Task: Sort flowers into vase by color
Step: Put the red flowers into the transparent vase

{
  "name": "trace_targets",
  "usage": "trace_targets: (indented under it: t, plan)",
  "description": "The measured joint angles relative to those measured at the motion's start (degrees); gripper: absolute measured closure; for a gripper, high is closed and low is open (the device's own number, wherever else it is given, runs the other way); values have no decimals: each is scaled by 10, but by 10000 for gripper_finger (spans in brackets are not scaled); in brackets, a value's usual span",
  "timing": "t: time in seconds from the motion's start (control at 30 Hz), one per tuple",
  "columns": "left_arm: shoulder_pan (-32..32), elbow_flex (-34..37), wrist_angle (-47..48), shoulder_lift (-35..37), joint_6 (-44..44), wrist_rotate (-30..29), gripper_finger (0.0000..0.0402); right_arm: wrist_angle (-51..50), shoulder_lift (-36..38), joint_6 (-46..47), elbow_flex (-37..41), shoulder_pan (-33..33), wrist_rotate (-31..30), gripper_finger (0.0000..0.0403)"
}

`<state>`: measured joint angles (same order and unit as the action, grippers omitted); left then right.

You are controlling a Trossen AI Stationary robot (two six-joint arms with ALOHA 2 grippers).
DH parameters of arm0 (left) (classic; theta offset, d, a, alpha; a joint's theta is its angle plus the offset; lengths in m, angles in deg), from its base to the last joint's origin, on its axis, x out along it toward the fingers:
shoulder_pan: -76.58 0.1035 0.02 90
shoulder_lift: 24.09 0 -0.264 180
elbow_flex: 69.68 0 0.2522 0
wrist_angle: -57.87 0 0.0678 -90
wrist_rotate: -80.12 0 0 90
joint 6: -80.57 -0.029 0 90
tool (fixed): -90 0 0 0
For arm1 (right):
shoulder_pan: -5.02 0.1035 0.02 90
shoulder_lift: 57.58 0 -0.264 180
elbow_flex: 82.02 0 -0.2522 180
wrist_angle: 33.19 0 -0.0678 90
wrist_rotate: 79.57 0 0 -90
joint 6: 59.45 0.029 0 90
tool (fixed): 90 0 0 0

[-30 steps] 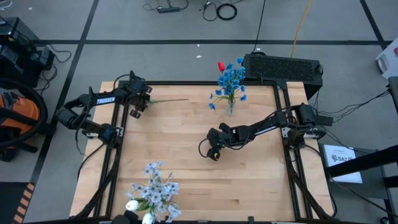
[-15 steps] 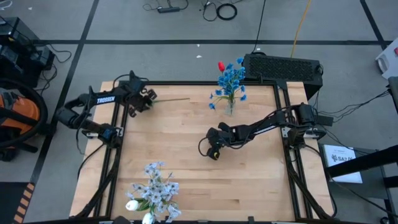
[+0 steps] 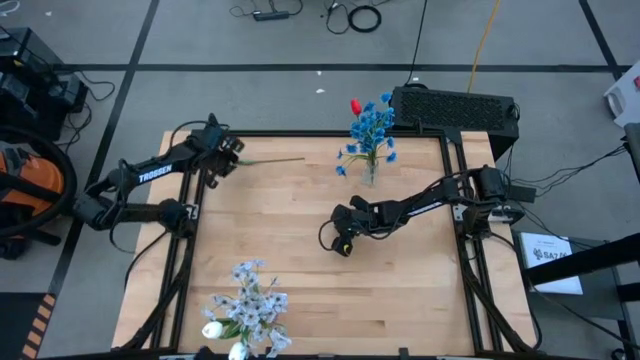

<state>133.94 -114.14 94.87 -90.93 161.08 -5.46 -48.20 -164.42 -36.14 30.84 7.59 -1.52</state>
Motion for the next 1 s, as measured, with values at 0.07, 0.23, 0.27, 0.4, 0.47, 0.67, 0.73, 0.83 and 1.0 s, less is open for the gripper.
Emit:
trace_targets:
  t: [0.07,0.23,0.27,0.4,0.47,0.67,0.73,0.83,1.0]
  plan:
    - [0,0,-4,4,41,-42,316,1,0,0,0,0,0,403]
    - [0,0,5,-11,131,-96,316,2,0,0,0,0,-1,403]
    - [0,-1,4,-16,157,-100,316,2,0,0,0,0,-1,403]
    - [0,-1,-1,-33,258,-106,316,2,0,0,0,0,-1,403]
    - [0,-1,-1,-40,269,-107,316,2,0,0,0,0,-1,403]
    - [9,-2,-5,-59,272,-121,316,-1,0,0,0,0,-1,403]
    - [16,-2,-5,-63,272,-122,316,-1,0,0,0,0,0,403]
    - [23,-2,-7,-70,272,-121,316,-2,0,0,0,0,1,403]
    - [38,-2,-34,-86,272,-119,316,-2,0,0,0,0,1,403]
